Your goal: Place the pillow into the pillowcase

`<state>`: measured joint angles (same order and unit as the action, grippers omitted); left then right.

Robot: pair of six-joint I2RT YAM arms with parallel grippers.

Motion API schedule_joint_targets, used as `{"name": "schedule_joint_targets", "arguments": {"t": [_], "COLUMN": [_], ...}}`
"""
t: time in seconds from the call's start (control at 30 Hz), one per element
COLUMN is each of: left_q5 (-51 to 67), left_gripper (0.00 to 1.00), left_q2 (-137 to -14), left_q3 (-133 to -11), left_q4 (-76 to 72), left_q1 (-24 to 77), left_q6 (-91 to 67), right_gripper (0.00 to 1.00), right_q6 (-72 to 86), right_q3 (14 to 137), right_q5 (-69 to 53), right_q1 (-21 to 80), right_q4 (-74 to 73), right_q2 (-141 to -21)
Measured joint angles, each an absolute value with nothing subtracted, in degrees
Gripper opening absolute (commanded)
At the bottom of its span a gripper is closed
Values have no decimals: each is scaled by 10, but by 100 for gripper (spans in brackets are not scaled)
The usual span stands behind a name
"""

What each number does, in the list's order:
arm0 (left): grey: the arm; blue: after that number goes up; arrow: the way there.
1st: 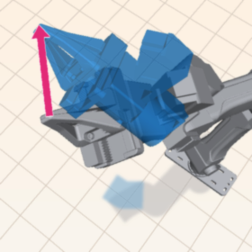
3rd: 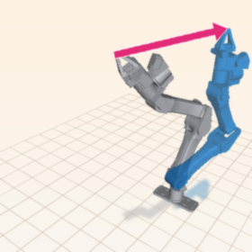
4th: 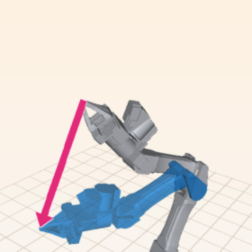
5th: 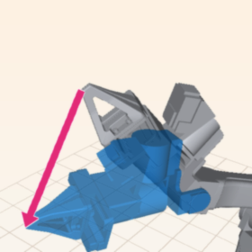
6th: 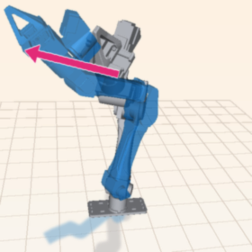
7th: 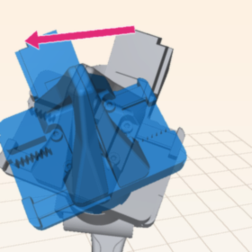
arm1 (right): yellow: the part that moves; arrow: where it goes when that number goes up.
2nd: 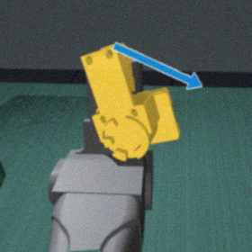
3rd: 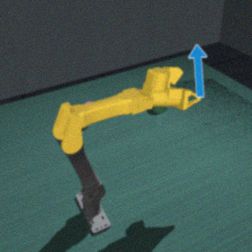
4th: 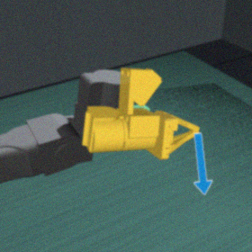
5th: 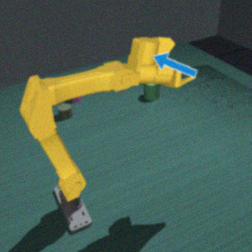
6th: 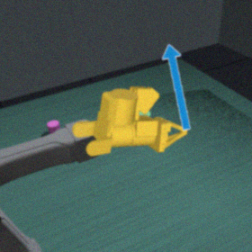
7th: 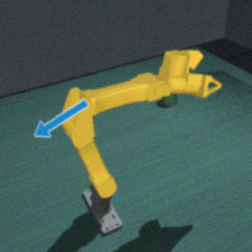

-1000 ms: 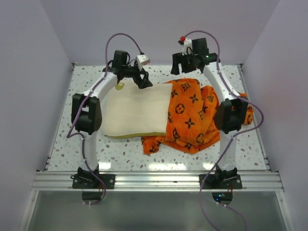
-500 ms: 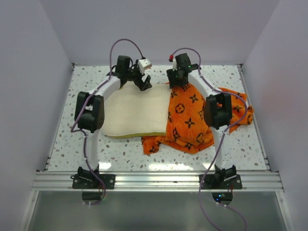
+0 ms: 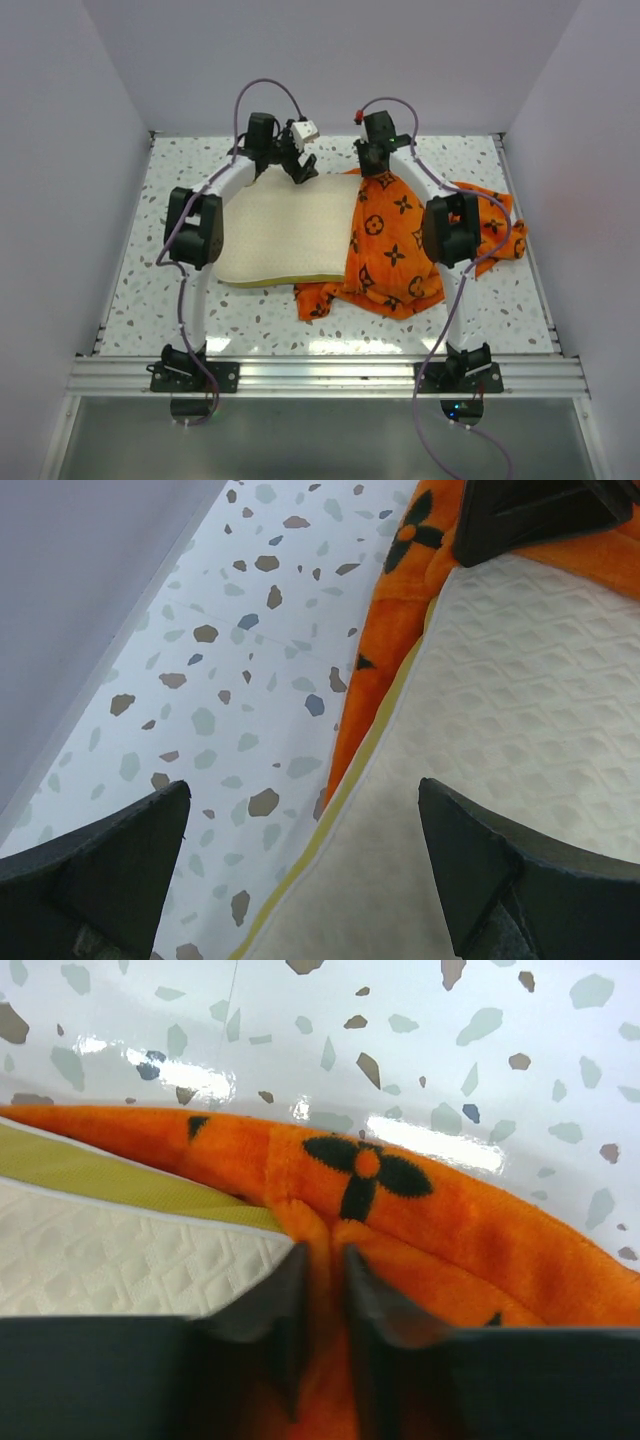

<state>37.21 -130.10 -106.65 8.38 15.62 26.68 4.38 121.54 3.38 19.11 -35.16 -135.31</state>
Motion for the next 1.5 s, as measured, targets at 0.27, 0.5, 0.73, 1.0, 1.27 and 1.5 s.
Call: {"name": "schedule_joint_targets", "arguments": {"t": [0.27,0.5,0.73,1.0,1.27,1.5], "left_q5": [444,499,529,616,672,620], "left_gripper": [100,41,0,0,0,0], "left_q2": [-1402,-1414,-1409,-1236,-1173,-1131], "left_q3": [-1178,-1208,-1207,-929,-828,-729], "left_q4": [174,285,372,61,-417,-493], "left_q1": [159,158,166,158,155,150], "left_q6": [319,397,474,187,-269,-336], "right_gripper": [0,0,0,0,0,0], "right_q6": [40,34,31,60,141,207], "right_q3": [1223,1213,1203,1189,1141,1129], "right_q5": [23,-33,-125,-193,-184,-168], "right_q1": [191,190,190,223,262,309], "right_q4": [-349,-331,-328,-333,-295,-251], "right_q2": [-1370,-1367,-1345,-1277,-1171,-1145]}}
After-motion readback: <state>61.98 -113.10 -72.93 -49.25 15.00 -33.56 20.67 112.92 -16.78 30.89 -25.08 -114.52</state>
